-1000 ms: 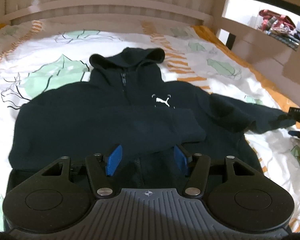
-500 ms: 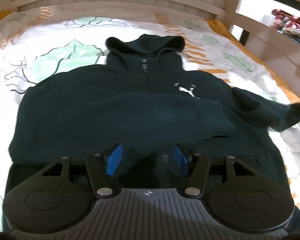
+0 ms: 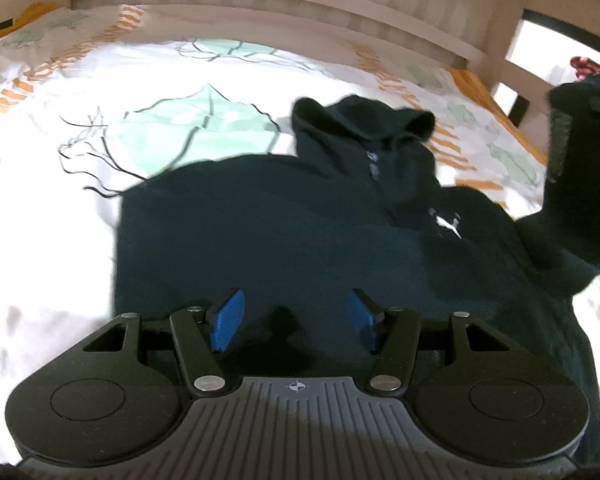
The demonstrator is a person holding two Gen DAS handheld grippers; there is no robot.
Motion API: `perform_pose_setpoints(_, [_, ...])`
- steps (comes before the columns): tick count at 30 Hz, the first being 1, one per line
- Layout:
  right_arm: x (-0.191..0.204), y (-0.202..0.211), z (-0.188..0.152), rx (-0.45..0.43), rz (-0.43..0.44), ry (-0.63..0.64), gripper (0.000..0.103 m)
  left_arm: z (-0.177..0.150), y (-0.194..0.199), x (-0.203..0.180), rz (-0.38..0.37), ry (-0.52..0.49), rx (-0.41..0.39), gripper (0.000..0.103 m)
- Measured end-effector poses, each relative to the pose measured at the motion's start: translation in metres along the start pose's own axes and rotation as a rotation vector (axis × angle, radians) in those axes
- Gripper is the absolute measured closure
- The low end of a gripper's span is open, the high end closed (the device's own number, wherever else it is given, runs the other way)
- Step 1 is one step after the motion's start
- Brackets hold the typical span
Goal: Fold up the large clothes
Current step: 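Grasp the other hoodie sleeve cuff with the right tool and lift it, then lay the held sleeve across the hoodie body with the right tool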
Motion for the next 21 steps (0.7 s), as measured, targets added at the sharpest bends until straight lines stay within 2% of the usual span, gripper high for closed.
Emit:
perform_pose_setpoints(4, [0.072, -0.017, -0.028, 0.046, 0.102, 0.079, 0.074, 0.016, 0.011, 0.022, 0.003, 0.014, -0.034, 0.046])
perform_pose_setpoints(6, [0.104, -0.029, -0.051, 0.096, 0.150, 0.099, 0.074, 0.024, 0.015, 0.032, 0.000, 0.027, -0.057, 0.046])
perform_pose_setpoints(10, [0.152, -0.051, -0.093, 0.164, 0.182, 0.172, 0.074, 0.032, 0.018, 0.054, -0.014, 0.083, -0.106, 0.045])
perform_pose_setpoints(13, [0.174, -0.057, -0.121, 0.201, 0.190, 0.224, 0.074, 0.037, 0.011, 0.070, -0.034, 0.185, -0.099, 0.045])
perform_pose_setpoints(16, [0.192, -0.063, -0.144, 0.217, 0.181, 0.264, 0.073, 0.043, 0.008, 0.076, -0.073, 0.243, -0.098, 0.045])
perform_pose_setpoints(20, [0.205, -0.056, -0.175, 0.226, 0.178, 0.315, 0.065, 0.049, 0.010, 0.074, -0.099, 0.224, -0.108, 0.042])
perform_pose_setpoints(21, [0.206, -0.055, -0.182, 0.236, 0.184, 0.327, 0.058, 0.050, 0.009, 0.075, -0.104, 0.223, -0.107, 0.040])
Point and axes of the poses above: each gripper's, at about its wrist camera, not at the fingertips, and y roughly against the way its jaws point, x to its left, z to its top, the point moved 4 cm from there along -y, roughly the way its jaws point, and after that the axes turned 12 degrees about -z, right-handed, at the moved point
